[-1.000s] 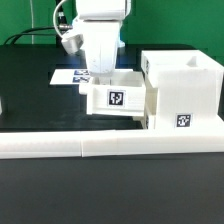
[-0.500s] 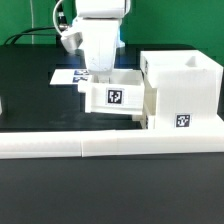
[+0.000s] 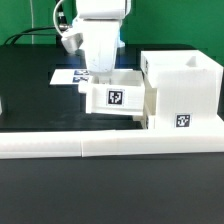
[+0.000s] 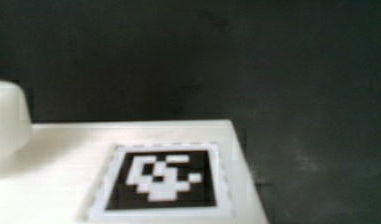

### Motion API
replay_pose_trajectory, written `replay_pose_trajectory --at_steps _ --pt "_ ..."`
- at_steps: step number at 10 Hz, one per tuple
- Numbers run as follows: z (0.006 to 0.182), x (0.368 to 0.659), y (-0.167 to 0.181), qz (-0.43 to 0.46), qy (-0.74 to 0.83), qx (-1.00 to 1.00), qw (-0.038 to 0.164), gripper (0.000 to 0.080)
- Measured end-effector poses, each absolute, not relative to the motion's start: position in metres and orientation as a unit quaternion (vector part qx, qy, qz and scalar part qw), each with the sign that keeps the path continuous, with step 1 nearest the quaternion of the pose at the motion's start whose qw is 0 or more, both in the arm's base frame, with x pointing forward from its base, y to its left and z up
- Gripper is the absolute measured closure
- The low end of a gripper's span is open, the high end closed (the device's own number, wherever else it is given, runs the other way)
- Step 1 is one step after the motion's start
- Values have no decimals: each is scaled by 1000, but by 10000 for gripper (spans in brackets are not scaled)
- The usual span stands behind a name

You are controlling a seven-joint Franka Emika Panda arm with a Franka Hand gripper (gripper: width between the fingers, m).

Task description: Assemble drawer

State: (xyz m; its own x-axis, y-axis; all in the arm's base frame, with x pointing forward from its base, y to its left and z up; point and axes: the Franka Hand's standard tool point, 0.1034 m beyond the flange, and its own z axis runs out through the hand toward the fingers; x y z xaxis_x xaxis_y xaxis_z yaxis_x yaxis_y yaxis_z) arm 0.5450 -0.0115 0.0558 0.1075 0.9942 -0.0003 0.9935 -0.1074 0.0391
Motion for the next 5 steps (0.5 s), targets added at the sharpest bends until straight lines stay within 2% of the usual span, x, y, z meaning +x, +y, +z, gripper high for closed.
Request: replay_pose_trajectory --at_steps 5 --pt "53 543 -11 4 680 733 8 757"
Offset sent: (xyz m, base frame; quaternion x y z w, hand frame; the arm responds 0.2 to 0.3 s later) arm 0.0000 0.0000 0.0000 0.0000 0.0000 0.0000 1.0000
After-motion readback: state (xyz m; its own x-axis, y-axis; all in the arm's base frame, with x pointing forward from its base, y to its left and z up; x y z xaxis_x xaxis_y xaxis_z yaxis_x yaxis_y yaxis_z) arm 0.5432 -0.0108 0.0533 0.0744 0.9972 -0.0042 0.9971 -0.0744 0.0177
